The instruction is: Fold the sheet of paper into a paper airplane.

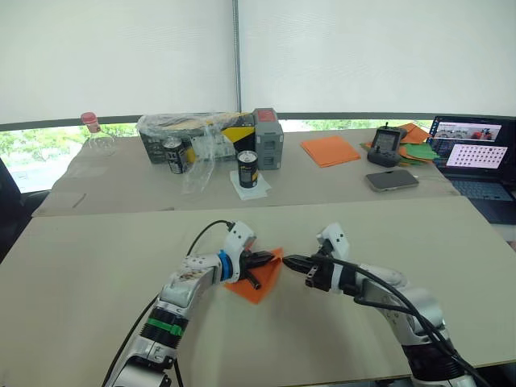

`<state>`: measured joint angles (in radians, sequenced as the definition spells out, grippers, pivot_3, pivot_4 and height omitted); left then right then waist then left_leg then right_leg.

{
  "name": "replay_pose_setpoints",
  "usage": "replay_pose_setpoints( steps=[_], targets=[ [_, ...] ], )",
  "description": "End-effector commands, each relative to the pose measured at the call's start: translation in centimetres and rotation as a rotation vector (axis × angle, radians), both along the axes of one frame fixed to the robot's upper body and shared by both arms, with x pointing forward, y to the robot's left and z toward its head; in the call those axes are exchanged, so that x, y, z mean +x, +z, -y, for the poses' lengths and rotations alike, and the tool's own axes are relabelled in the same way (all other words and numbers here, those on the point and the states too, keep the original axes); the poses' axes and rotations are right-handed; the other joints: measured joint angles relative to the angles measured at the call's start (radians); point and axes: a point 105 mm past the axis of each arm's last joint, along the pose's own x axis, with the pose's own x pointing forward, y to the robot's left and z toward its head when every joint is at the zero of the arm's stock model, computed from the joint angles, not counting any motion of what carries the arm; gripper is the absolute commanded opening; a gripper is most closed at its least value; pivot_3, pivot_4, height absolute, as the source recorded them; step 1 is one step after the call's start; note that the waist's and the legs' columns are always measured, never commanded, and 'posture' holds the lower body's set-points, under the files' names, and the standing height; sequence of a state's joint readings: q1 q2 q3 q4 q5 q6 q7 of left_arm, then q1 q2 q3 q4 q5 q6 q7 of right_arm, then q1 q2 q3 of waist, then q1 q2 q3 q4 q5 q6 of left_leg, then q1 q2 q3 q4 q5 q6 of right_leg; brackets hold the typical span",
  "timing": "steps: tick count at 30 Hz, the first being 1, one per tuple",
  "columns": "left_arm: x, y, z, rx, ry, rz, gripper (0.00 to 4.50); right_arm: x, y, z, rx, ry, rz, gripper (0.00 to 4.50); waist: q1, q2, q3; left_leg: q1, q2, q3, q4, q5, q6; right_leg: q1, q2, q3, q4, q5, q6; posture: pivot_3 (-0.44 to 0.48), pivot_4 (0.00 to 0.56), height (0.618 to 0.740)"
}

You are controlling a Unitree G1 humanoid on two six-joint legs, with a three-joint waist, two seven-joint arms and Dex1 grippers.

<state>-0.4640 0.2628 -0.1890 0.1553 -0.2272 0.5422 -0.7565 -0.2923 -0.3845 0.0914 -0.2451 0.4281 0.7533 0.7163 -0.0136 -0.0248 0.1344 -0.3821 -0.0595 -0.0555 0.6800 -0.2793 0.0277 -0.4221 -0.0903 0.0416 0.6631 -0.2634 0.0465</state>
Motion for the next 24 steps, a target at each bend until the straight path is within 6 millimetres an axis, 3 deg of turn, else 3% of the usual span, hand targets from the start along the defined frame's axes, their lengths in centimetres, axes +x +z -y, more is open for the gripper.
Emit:
replay_pose_setpoints(
  steps=[1, 9, 17, 24],
  targets=[
    [-0.2, -0.1, -0.6, 0.009, 0.020, -0.002, 0.06, 0.3, 0.8, -0.6, 0.003, 0.012, 0.042, 0.00, 0.001, 0.000, 0.000, 0.000, 0.000, 0.000, 0.000, 0.000, 0.000, 0.000, 0.000, 0.000, 0.000, 0.000, 0.000, 0.000, 0.150, 0.740],
    [-1.0, -0.2, -0.4, 0.012, 0.019, 0.000, 0.06, 1.7, 0.3, -1.1, -0.022, 0.000, 0.053, 0.00, 0.000, 0.000, 0.000, 0.000, 0.000, 0.000, 0.000, 0.000, 0.000, 0.000, 0.000, 0.000, 0.000, 0.000, 0.000, 0.000, 0.150, 0.740],
    [-2.2, -0.1, 1.0, -0.007, -0.020, -0.008, 0.06, 2.6, -0.1, -0.7, -0.031, -0.034, 0.055, 0.00, 0.002, 0.000, 0.000, -0.001, 0.000, 0.000, 0.000, 0.000, 0.000, 0.000, 0.000, 0.000, 0.000, 0.000, 0.000, 0.000, 0.150, 0.740],
    [-2.4, -0.3, 0.4, 0.003, -0.007, -0.015, 0.06, 2.8, -0.9, -1.1, -0.050, -0.018, 0.051, 0.00, 0.001, 0.000, 0.000, -0.001, 0.000, 0.000, 0.000, 0.000, 0.000, 0.000, 0.000, 0.000, 0.000, 0.000, 0.000, 0.000, 0.150, 0.740]
  ],
)
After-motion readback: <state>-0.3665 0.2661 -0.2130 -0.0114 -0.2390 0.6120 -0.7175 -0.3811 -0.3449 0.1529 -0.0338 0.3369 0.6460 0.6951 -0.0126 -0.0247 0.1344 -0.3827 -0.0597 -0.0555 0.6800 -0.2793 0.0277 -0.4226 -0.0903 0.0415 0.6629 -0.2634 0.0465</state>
